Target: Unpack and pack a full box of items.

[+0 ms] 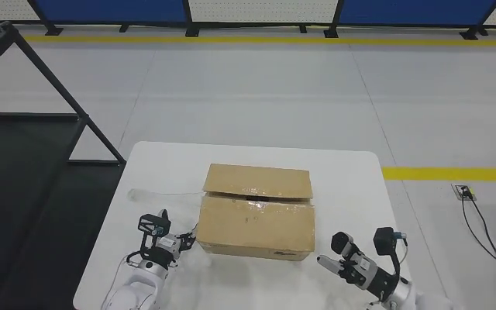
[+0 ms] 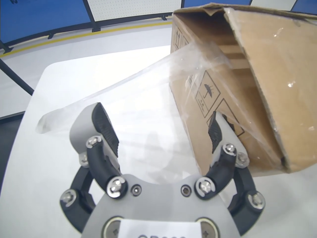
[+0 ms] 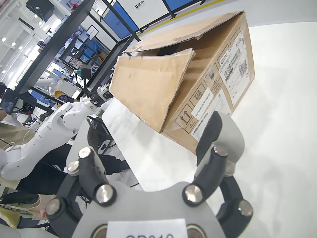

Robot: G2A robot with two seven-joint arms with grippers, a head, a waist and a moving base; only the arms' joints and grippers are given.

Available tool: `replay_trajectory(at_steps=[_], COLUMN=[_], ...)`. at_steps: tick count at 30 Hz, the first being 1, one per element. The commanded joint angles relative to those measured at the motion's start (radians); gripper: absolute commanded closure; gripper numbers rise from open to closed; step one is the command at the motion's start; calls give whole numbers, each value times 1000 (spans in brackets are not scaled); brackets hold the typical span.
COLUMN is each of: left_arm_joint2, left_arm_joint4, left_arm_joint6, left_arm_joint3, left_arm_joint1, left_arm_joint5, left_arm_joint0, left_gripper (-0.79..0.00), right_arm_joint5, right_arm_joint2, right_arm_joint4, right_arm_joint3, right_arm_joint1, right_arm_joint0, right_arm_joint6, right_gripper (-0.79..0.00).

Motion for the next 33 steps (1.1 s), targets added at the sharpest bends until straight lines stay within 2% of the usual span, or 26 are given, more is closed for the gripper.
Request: replay_trajectory(at_steps=[1, 4, 16, 19, 26, 33], left_arm_joint2=[-23, -59, -61, -80, -141, -176], left_arm_joint4=[-24, -53, -75, -152, -284, -342], left_arm_joint6=[5, 8, -2, -18, -48, -44], left_arm_joint3=[-12, -28, -44, -57, -74, -78], left_arm_joint1=[0, 2, 1, -1, 1, 3], left_arm_joint5=[11, 12, 14, -4, -63, -112], left_arm_joint0=[13, 37, 39, 37, 47, 72], left_gripper=[-785, -785, -785, -785, -785, -785], right_arm_joint5=[5, 5, 29, 29, 21, 50], right_arm_joint2=[2, 2, -17, -31, -55, -122], right_arm_joint4=[-3, -3, 19, 88, 302, 403], right_arm_joint3=[-1, -1, 12, 40, 171, 294], right_arm_joint1=[1, 1, 0, 1, 10, 11], right_arm_joint0=[2, 2, 22, 67, 229, 381], right_arm_joint6=[6, 6, -7, 18, 176, 274], right_gripper=[-785, -785, -785, -785, -785, -785])
